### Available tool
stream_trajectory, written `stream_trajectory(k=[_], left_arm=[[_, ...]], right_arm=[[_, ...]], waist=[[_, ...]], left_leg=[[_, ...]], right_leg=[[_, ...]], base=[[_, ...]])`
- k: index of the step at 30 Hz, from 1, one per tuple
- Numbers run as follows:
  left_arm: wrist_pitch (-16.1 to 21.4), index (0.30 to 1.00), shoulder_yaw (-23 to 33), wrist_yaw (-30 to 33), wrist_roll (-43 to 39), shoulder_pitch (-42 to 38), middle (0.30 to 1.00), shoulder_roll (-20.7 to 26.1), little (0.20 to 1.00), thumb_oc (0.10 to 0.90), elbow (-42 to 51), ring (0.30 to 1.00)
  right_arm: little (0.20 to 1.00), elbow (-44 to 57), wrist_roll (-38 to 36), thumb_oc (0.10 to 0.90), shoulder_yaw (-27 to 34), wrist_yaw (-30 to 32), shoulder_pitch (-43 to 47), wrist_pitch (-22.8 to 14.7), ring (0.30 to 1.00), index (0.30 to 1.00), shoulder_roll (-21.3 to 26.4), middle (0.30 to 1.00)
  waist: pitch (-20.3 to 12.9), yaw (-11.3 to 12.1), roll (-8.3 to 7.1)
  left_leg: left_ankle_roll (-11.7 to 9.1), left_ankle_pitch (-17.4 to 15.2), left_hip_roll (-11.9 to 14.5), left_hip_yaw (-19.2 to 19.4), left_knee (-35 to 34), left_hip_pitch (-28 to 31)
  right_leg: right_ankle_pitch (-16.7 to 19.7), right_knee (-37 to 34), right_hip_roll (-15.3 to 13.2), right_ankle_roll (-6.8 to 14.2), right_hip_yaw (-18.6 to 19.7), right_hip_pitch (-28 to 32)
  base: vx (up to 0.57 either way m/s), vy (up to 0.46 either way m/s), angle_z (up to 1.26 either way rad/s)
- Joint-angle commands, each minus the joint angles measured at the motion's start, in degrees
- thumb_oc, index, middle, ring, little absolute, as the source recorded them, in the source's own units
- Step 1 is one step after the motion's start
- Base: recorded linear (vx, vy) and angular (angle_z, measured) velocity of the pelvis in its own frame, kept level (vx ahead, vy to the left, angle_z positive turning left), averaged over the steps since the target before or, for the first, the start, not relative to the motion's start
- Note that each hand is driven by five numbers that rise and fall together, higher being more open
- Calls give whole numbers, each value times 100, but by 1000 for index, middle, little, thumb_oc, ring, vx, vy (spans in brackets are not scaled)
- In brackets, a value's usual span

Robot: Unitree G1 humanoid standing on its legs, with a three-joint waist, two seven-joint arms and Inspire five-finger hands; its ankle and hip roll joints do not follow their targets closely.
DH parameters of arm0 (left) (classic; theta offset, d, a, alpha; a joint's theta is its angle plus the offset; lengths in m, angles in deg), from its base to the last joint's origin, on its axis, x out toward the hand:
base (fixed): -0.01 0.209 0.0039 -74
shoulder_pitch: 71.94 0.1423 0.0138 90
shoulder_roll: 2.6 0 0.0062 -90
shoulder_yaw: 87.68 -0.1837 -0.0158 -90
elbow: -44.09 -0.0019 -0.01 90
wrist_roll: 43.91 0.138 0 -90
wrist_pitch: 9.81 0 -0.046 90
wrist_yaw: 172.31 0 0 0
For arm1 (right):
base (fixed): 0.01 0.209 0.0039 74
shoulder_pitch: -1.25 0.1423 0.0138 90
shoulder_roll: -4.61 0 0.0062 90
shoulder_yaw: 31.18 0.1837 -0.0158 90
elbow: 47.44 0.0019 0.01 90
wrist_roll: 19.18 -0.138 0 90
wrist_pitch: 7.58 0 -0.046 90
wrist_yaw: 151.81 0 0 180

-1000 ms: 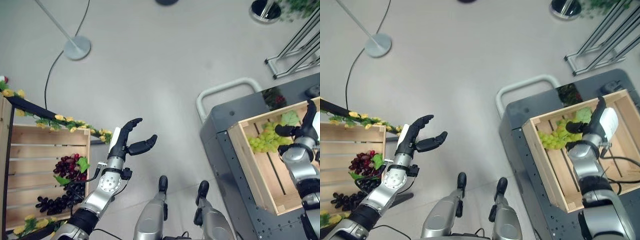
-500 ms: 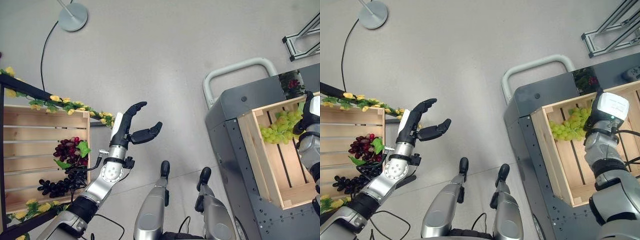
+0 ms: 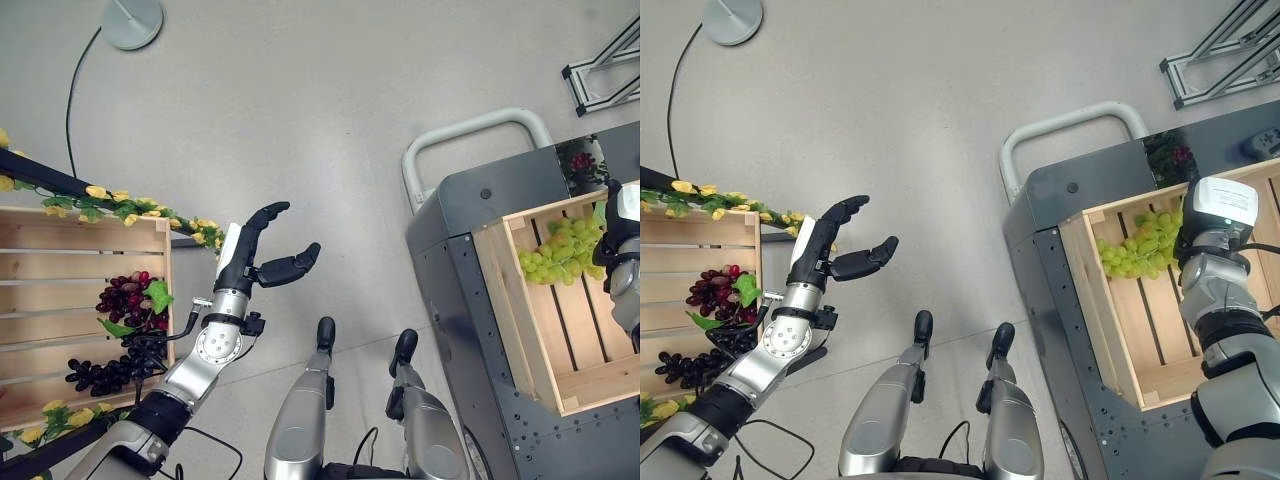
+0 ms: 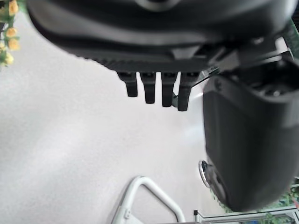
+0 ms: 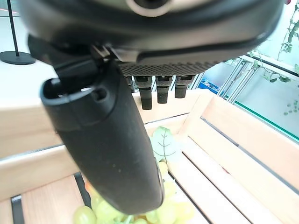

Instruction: Pick up the fruits from the basket on one side to the basket on the other side

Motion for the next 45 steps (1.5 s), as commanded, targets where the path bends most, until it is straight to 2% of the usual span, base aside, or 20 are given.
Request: stream_trajectory(k=[1, 5, 10, 12, 18, 28, 38, 42, 45], left_arm=[[509, 900, 220, 241, 19, -233, 900, -6, 900, 800, 682, 900], [517, 900, 140, 333, 105, -274, 900, -214, 900, 800, 653, 900], [485, 900, 66, 469, 184, -239, 900, -363, 900, 800, 650, 900], [480, 900, 63, 517, 232, -222, 900, -411, 900, 800, 662, 900], [406, 900, 8, 762, 286, -268, 900, -466, 900, 800, 664, 900], [413, 900, -22, 969, 302, -204, 900, -496, 900, 800, 665, 900], [425, 900, -127, 1033, 361, -288, 900, -538, 900, 800, 632, 900], [436, 900, -197, 1058, 334, -320, 900, -498, 900, 800, 609, 900], [470, 900, -271, 1059, 288, -379, 900, -434, 900, 800, 592, 900]], right_arm=[[900, -242, -1335, 800, 175, 289, 295, 317, 900, 900, 362, 900], [900, -344, -1815, 800, 930, 1075, 81, -96, 900, 900, 84, 900], [900, 38, -1991, 800, 1402, 1534, -347, -402, 900, 900, -97, 900], [900, 220, -1956, 800, 1515, 1734, -450, -541, 900, 900, -150, 900], [900, 613, -1874, 800, 1619, 2004, -547, -644, 900, 900, -185, 900], [900, 675, -2318, 800, 1853, 2617, -583, -864, 900, 900, -308, 900], [900, 657, -1973, 800, 1621, 2210, -290, -910, 900, 900, -245, 900], [900, 470, -1550, 800, 1208, 1918, 66, -892, 900, 900, -90, 900], [900, 268, -965, 800, 725, 1584, 400, -776, 900, 900, 29, 900]], waist=[[-67, -55, -54], [-103, -138, -1], [-163, -256, -16], [-181, -310, -15], [-192, -422, -2], [-191, -456, 64], [-172, -438, 110], [-131, -399, 133], [-91, -364, 150]], left_leg=[[-4, -327, -267, 108, 519, -214], [7, -378, -290, 152, 488, -120], [35, -452, -297, 238, 536, -46], [47, -479, -294, 285, 564, -29], [70, -516, -274, 422, 601, -27], [71, -533, -281, 473, 554, 22], [54, -496, -277, 469, 565, -46], [50, -480, -292, 414, 658, -160], [48, -451, -316, 363, 682, -247]], right_leg=[[-156, 745, -61, -61, 102, -238], [-180, 749, -53, -92, 157, -201], [-177, 766, -54, -93, 267, -181], [-167, 774, -59, -85, 309, -181], [-133, 797, -71, -51, 418, -237], [-131, 789, -92, -49, 425, -247], [-149, 834, -104, -72, 367, -327], [-165, 923, -108, -88, 331, -433], [-172, 967, -100, -92, 328, -520]], base=[[-33, 96, -5], [-26, 90, -6], [-10, 85, -6], [-13, 96, -8], [-28, 74, -13], [-15, 24, -10], [0, -3, 0], [10, -53, -1], [5, -41, 0]])
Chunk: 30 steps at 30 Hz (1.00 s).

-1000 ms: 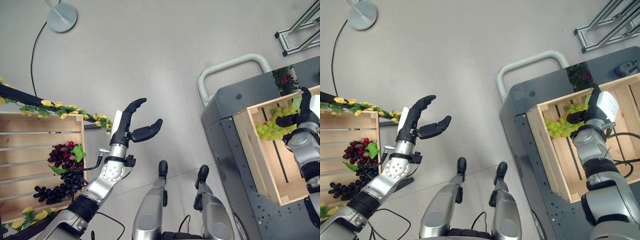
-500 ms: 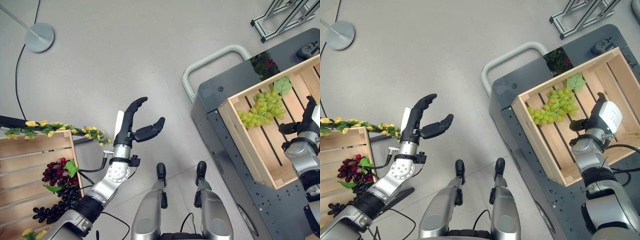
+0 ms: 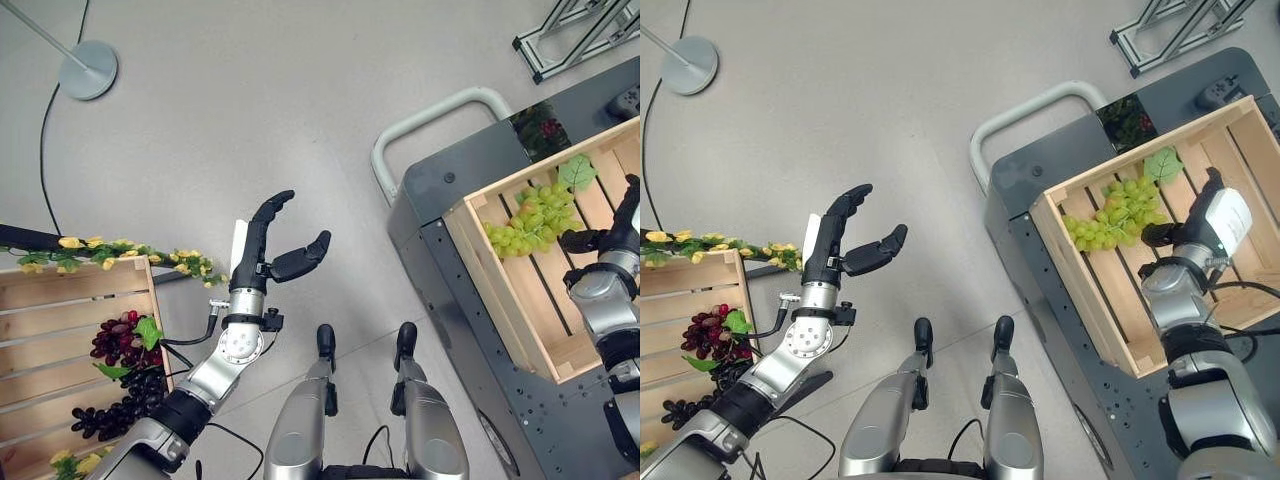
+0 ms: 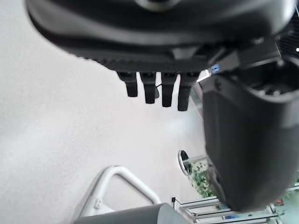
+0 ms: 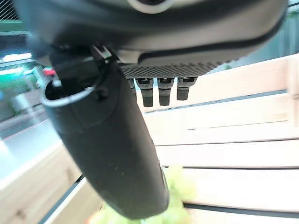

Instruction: Pick up the fruits from the basket on one side to the basket on the other side

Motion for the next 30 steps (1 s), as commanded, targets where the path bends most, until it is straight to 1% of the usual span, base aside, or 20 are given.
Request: stream_trajectory(k=[1, 2, 3, 5, 8, 12, 13, 15, 19, 22, 24, 25, 26, 28, 30], left_arm=[[487, 900, -2, 221, 212, -244, 900, 52, 900, 800, 445, 900], [509, 900, -8, 215, 196, -257, 900, 71, 900, 800, 435, 900], [546, 900, -46, 217, 163, -288, 900, 100, 900, 800, 432, 900], [594, 900, -89, 221, 168, -314, 900, 111, 900, 800, 410, 900], [619, 900, -116, 205, 186, -332, 900, 103, 900, 800, 377, 900], [613, 900, -156, 189, 178, -422, 900, 100, 900, 800, 346, 900], [620, 900, -180, 192, 172, -470, 900, 91, 900, 800, 314, 900], [628, 900, -203, 186, 159, -537, 900, 93, 900, 800, 280, 900], [658, 900, -274, 191, 138, -629, 900, 97, 900, 800, 208, 900], [694, 900, -291, 168, 101, -662, 900, 121, 900, 800, 149, 900], [717, 900, -298, 162, 83, -666, 900, 144, 900, 800, 127, 900], [738, 900, -314, 152, 56, -683, 900, 182, 900, 800, 99, 900], [739, 900, -313, 151, 53, -686, 900, 186, 900, 800, 94, 900], [771, 900, -319, 138, 44, -687, 900, 222, 900, 800, 54, 900], [772, 900, -323, 113, 22, -713, 900, 249, 900, 800, 35, 900]], right_arm=[[900, -89, 737, 800, -553, -152, 791, -169, 900, 900, 952, 900], [900, -139, 837, 800, -662, -288, 858, -107, 900, 900, 971, 900], [900, -283, 898, 800, -896, -487, 956, -41, 900, 900, 967, 900], [900, -466, 873, 800, -1047, -676, 999, -29, 900, 900, 917, 900], [900, -583, 848, 800, -1119, -817, 949, 22, 900, 900, 806, 900], [900, -866, 948, 800, -1134, -959, 848, -119, 900, 900, 629, 900], [900, -980, 1220, 800, -1198, -978, 881, -214, 900, 900, 583, 900], [900, -1019, 1482, 800, -1320, -929, 937, -290, 900, 900, 560, 900], [900, -1030, 2141, 800, -1654, -809, 1095, -360, 900, 900, 576, 900], [900, -954, 2730, 800, -1976, -1006, 1210, -318, 900, 900, 648, 900], [900, -946, 2923, 800, -2134, -1117, 1259, -323, 900, 900, 694, 900], [900, -932, 3179, 800, -2344, -1202, 1301, -322, 900, 900, 746, 900], [900, -932, 3273, 800, -2379, -1222, 1315, -329, 900, 900, 755, 900], [900, -858, 3639, 800, -2672, -1340, 1404, -285, 900, 900, 823, 900], [900, -832, 3762, 800, -2810, -1349, 1475, -287, 900, 900, 857, 900]], waist=[[-90, 71, 15], [-84, 74, 18], [-76, 100, 23], [-70, 118, 22], [-70, 131, 20], [-69, 147, 32], [-69, 152, 40], [-69, 155, 47], [-69, 166, 63], [-69, 177, 55], [-69, 182, 47], [-69, 203, 30], [-69, 204, 28], [-69, 230, 2], [-69, 244, -12]], left_leg=[[-6, -423, -305, -99, 824, -400], [-6, -414, -311, -105, 821, -417], [-9, -387, -316, -116, 789, -434], [-14, -370, -314, -118, 753, -442], [-10, -349, -317, -124, 701, -437], [-6, -328, -316, -122, 709, -481], [-1, -322, -320, -126, 731, -508], [3, -317, -324, -122, 752, -541], [3, -298, -332, -111, 731, -564], [4, -275, -340, -105, 721, -592], [2, -270, -335, -100, 715, -592], [6, -261, -331, -97, 705, -599], [8, -259, -331, -98, 703, -601], [0, -241, -311, -99, 718, -631], [3, -235, -305, -101, 719, -636]], right_leg=[[-251, 911, -75, -133, -111, -315], [-249, 912, -74, -133, -115, -333], [-240, 901, -70, -129, -127, -356], [-233, 878, -74, -125, -150, -363], [-220, 869, -67, -120, -155, -385], [-205, 891, -83, -116, -174, -436], [-199, 912, -90, -114, -182, -466], [-189, 924, -103, -105, -193, -497], [-166, 916, -117, -80, -203, -537], [-149, 918, -116, -62, -205, -574], [-143, 913, -119, -52, -204, -579], [-135, 903, -124, -42, -210, -583], [-134, 900, -125, -40, -212, -583], [-116, 904, -133, -24, -225, -602], [-107, 910, -131, -16, -232, -614]], base=[[-2, -32, 3], [0, 0, 0], [0, 0, 0], [-2, -18, 1], [0, 0, 0], [0, 0, 0], [0, 0, 0], [0, 0, 0], [0, 0, 0], [0, 0, 0], [0, 0, 0], [0, 0, 0], [-19, -36, 3], [-17, -38, 3], [-15, -38, 2]])
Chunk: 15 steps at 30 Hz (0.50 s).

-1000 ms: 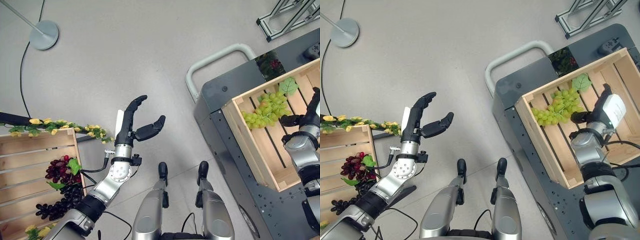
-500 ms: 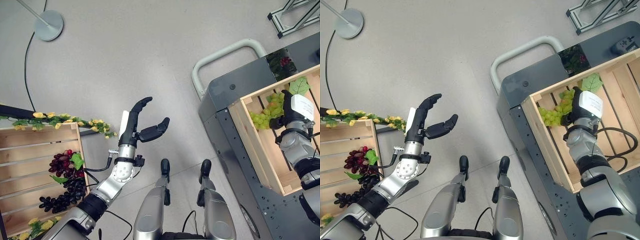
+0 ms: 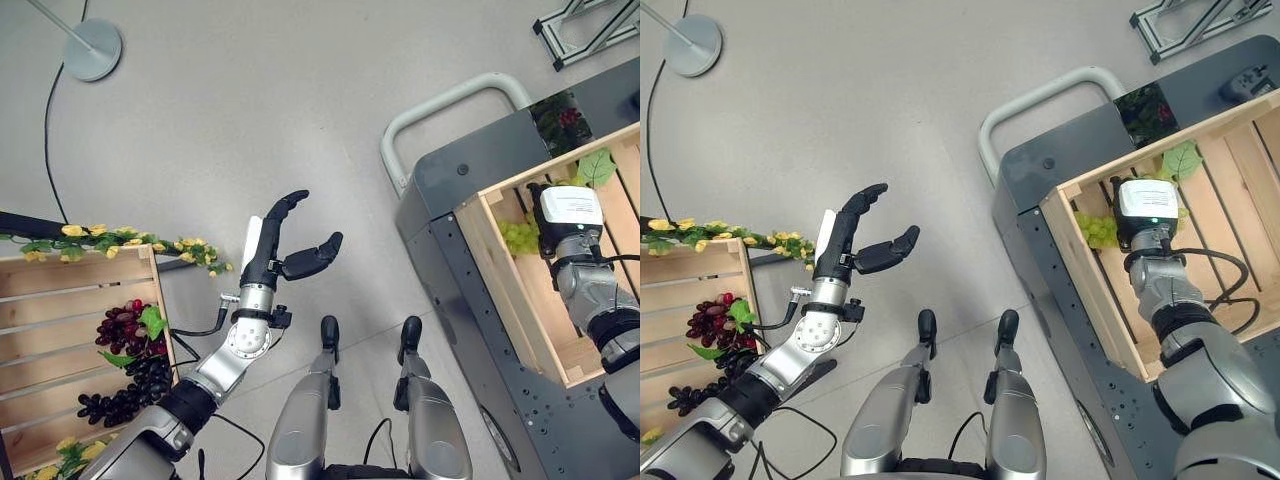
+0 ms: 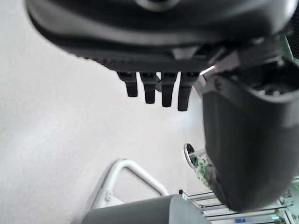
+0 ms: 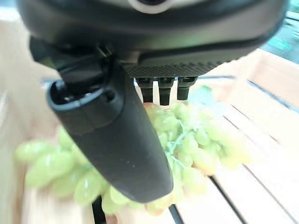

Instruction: Pick up the fruits from the basket on one side to the basket on the other side

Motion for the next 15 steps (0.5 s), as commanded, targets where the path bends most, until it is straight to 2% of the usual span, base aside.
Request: stream_trajectory(k=[1, 6, 9, 12, 13, 15], left_arm=[[737, 900, 83, 92, 35, -288, 900, 248, 900, 800, 363, 900], [819, 900, 87, 89, 52, -308, 900, 242, 900, 800, 247, 900], [840, 900, 113, 74, 51, -347, 900, 224, 900, 800, 193, 900], [811, 900, 153, 6, 15, -370, 900, 271, 900, 800, 195, 900], [811, 900, 159, 0, 14, -368, 900, 273, 900, 800, 197, 900], [821, 900, 209, -94, -18, -349, 900, 321, 900, 800, 209, 900]], right_arm=[[900, 68, 516, 800, -496, -49, 684, 15, 900, 900, 639, 900], [900, 252, 958, 800, -741, -155, 818, -146, 900, 900, 699, 900], [900, 299, 963, 800, -827, -405, 850, -289, 900, 900, 704, 900], [900, 283, 385, 800, -950, -1222, 810, -663, 900, 900, 710, 900], [900, 282, 352, 800, -953, -1247, 804, -673, 900, 900, 711, 900], [900, 229, -344, 800, -952, -1737, 692, -762, 900, 900, 735, 900]], waist=[[-69, 76, -65], [-69, 90, -93], [-69, 89, -103], [-69, 107, -124], [-69, 108, -124], [-69, 126, -142]], left_leg=[[-3, -275, -292, -51, 716, -451], [-15, -251, -278, -43, 689, -459], [-17, -235, -270, -37, 682, -483], [-26, -214, -251, -43, 671, -495], [-26, -213, -251, -44, 670, -495], [-39, -189, -244, -53, 642, -483]], right_leg=[[-96, 873, -117, -3, -171, -456], [-87, 867, -107, 11, -185, -477], [-85, 879, -109, 18, -190, -510], [-82, 885, -118, 20, -219, -525], [-82, 884, -118, 19, -220, -525], [-72, 868, -120, 12, -250, -505]], base=[[-18, -38, 2], [-18, -14, 4], [0, 0, 0], [0, 0, 0], [0, 0, 0], [-1, -11, 2]])
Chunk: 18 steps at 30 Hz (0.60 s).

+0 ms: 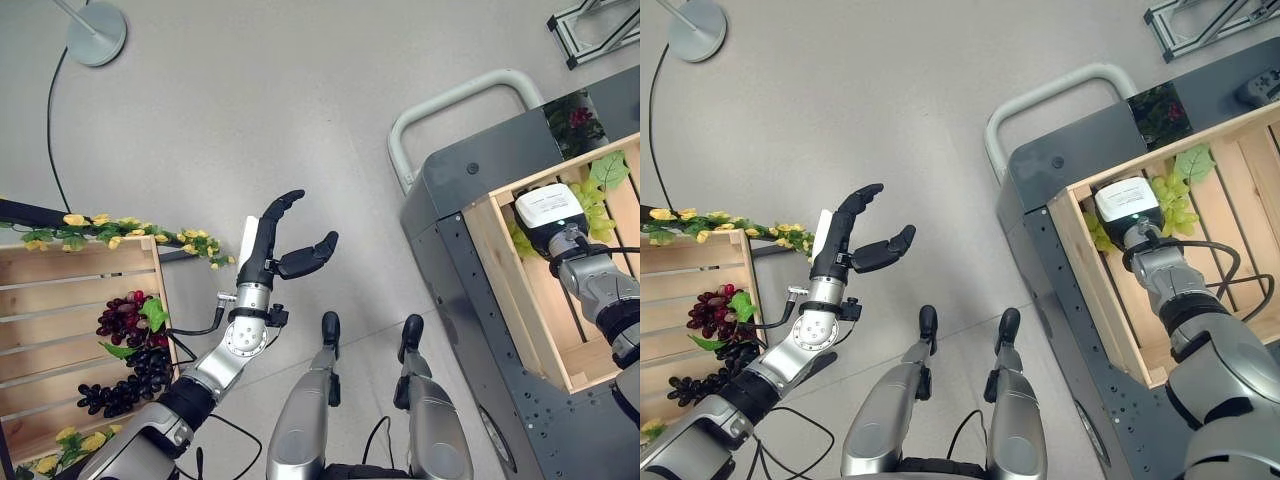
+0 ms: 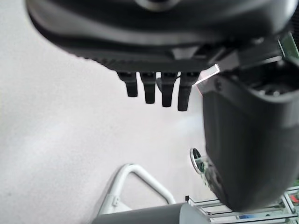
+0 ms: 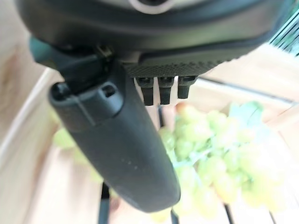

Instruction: Pick up the fruits from the basket on one side to the basket on the other side

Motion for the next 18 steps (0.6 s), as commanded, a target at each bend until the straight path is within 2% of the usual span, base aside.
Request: stream_trajectory(k=[1, 6, 11, 18], left_arm=[[669, 900, 225, -64, 6, -264, 900, 324, 900, 800, 417, 900], [631, 900, 396, -334, -125, -163, 900, 421, 900, 800, 478, 900], [538, 900, 586, -478, -103, 48, 900, 533, 900, 800, 684, 900], [550, 900, 745, -543, -66, 313, 900, 545, 900, 800, 774, 900]], right_arm=[[900, 41, -1135, 800, -416, -747, 361, -307, 900, 900, 506, 900], [900, -76, -2120, 800, -182, -1393, 207, -487, 900, 900, 757, 900], [900, 237, -2655, 800, 154, -1964, 126, -280, 900, 900, 1145, 900], [900, 482, -2717, 800, 526, -2739, 71, -101, 900, 900, 1459, 900]], waist=[[-69, 17, -147], [-69, 33, -253], [-69, -4, -386], [-119, -54, -464]], left_leg=[[-38, -204, -244, 23, 638, -356], [-67, -200, -206, -4, 629, -303], [-89, -217, -152, 4, 653, -222], [-101, -232, -113, 37, 606, -87]], right_leg=[[-72, 853, -117, 12, -175, -413], [-63, 834, -95, 5, -209, -338], [-45, 820, -65, 0, -192, -245], [-52, 789, -36, -21, -121, -135]], base=[[0, 0, 0], [7, -31, 4], [9, -15, 1], [7, 5, -1]])
